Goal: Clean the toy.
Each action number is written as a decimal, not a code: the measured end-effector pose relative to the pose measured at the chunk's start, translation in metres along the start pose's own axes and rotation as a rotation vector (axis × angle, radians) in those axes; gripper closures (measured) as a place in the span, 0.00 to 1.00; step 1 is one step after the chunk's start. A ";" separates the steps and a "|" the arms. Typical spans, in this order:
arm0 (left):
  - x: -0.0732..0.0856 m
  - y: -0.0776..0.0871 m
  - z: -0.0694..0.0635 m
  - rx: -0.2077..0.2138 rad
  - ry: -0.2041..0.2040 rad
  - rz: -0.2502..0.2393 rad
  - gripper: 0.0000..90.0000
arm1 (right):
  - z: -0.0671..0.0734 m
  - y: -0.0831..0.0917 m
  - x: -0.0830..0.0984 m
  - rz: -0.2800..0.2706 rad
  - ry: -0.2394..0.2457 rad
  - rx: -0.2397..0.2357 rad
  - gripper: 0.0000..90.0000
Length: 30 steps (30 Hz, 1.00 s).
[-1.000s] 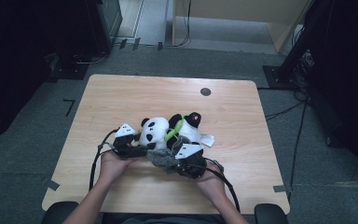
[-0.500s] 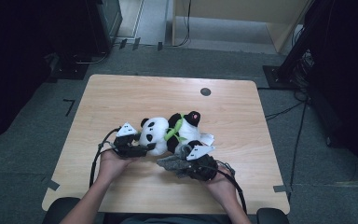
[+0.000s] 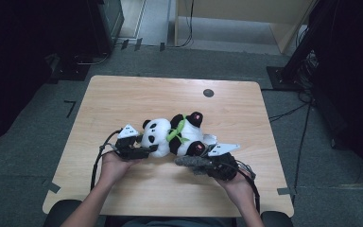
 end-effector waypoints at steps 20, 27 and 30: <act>0.001 0.000 0.000 -0.003 0.011 -0.013 0.35 | 0.032 0.042 -0.040 -0.239 0.064 -0.076 0.84; 0.001 0.000 -0.001 -0.008 0.009 -0.014 0.35 | 0.039 0.041 -0.063 -0.254 0.075 -0.070 0.84; 0.001 0.000 -0.001 -0.009 0.009 -0.015 0.34 | 0.045 0.037 -0.075 -0.260 0.095 -0.076 0.84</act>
Point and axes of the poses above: each handheld gripper's, and its own axes: y roughly backward along the jaws, x roughly out of its underside, z roughly to its left, the point moved 5 cm from there along -y, roughly forward along the jaws, and after that the axes turned 15 degrees about -y, right-handed, at the moved point
